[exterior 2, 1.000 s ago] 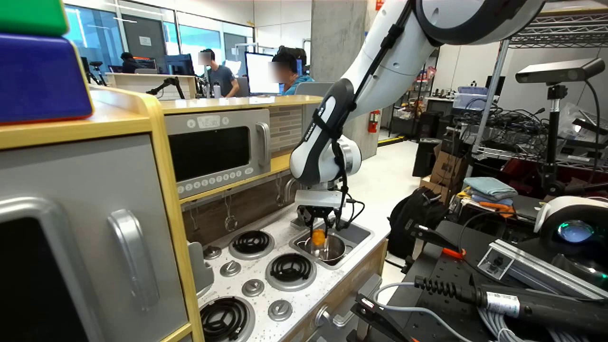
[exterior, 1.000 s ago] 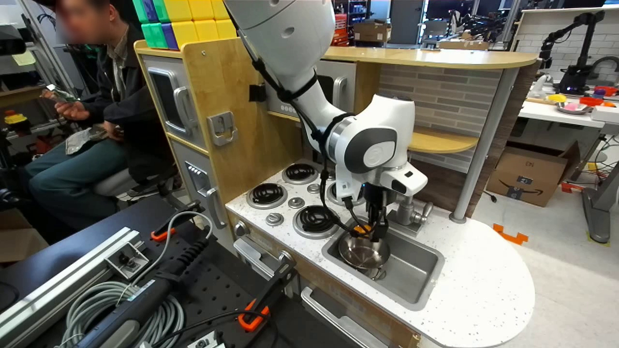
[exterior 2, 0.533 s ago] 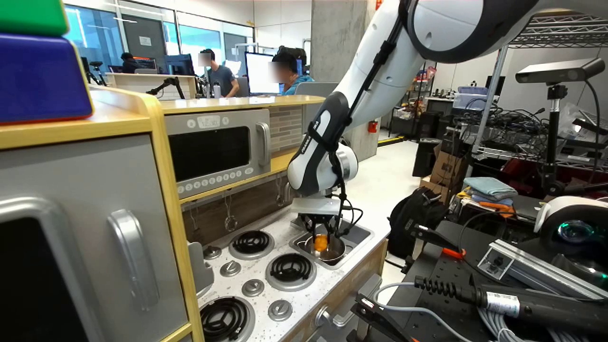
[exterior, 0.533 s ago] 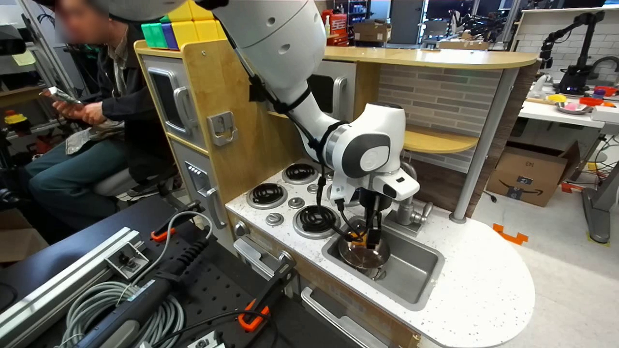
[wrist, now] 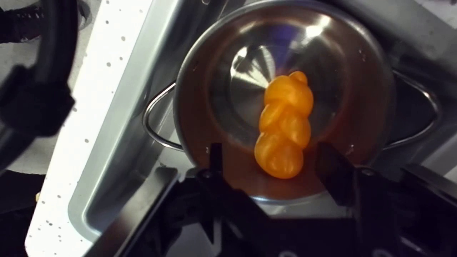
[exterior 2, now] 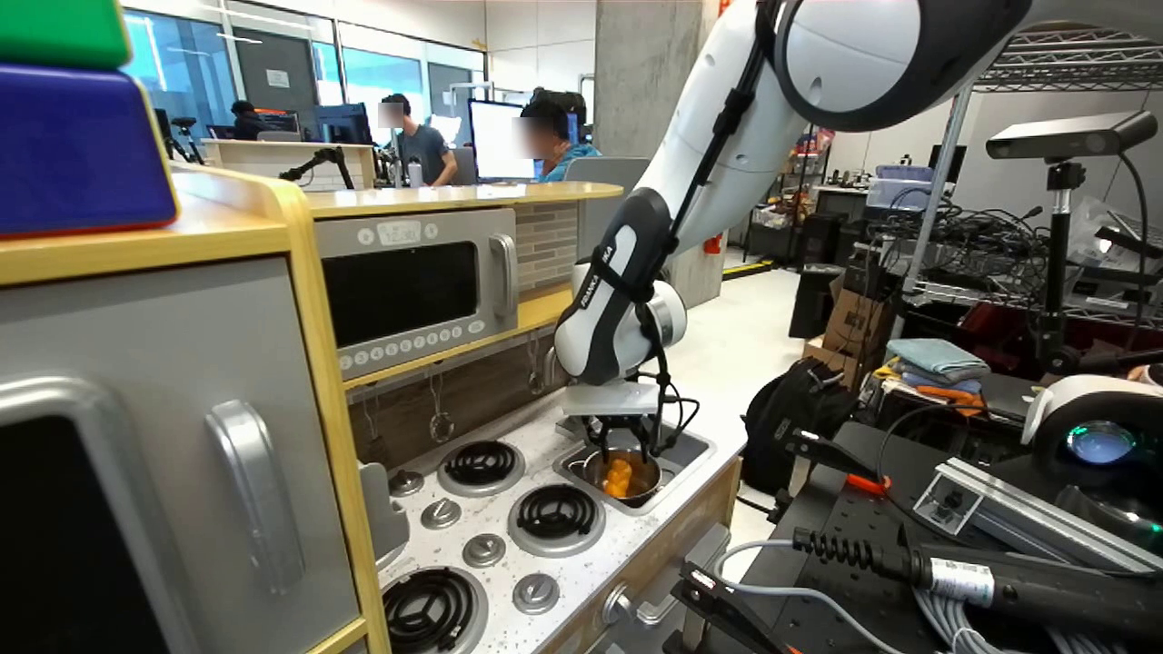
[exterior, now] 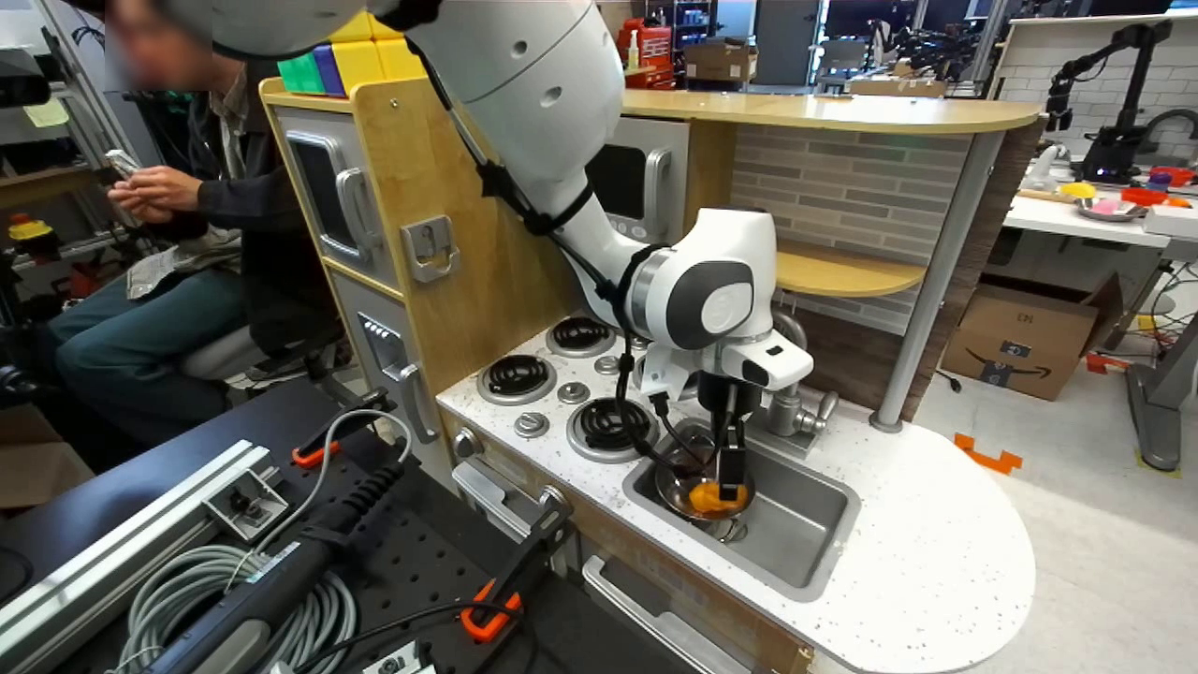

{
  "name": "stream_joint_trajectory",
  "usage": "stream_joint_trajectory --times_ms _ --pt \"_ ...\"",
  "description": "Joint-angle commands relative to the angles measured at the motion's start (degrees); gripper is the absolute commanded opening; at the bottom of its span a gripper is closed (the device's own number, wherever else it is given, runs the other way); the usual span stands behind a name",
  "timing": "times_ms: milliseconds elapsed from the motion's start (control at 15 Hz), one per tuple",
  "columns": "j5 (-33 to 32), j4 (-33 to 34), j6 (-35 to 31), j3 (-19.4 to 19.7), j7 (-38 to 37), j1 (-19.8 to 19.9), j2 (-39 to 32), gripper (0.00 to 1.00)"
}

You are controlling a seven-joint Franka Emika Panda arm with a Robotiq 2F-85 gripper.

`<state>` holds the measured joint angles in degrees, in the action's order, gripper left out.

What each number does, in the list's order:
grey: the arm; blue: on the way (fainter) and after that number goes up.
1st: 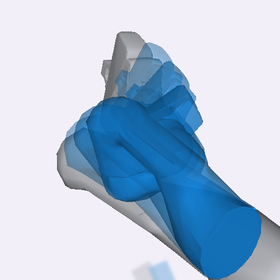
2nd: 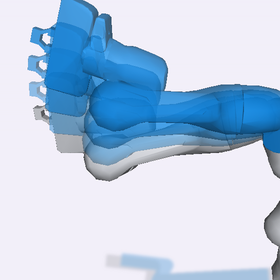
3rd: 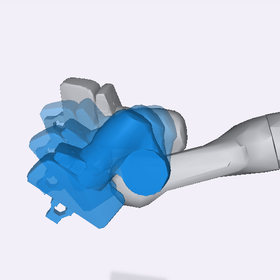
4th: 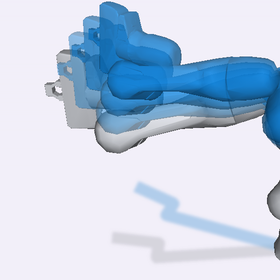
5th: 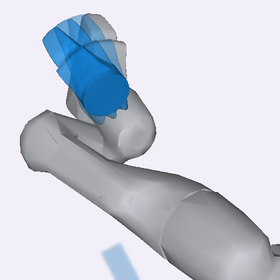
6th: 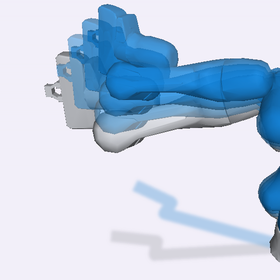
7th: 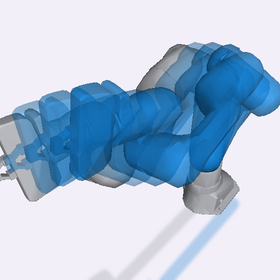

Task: Place the orange object inside the silver pot in the sink

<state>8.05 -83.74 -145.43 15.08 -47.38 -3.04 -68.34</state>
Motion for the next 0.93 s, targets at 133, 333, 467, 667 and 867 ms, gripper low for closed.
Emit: stream_joint_trajectory --times_ms 133,333,467,667,867 --pt "-4.52 -5.99 6.87 1.04 2.10 -3.18 6.64 1.00" --pt "-9.93 -13.12 8.50 1.81 7.58 -4.75 14.23 1.00" --pt "-12.28 -17.59 9.29 2.09 10.79 -5.23 19.96 1.00" --pt "-13.21 -22.98 11.75 1.52 13.09 -4.73 27.87 1.00" --pt "-13.16 -20.07 11.59 0.60 12.43 -3.40 26.22 1.00"
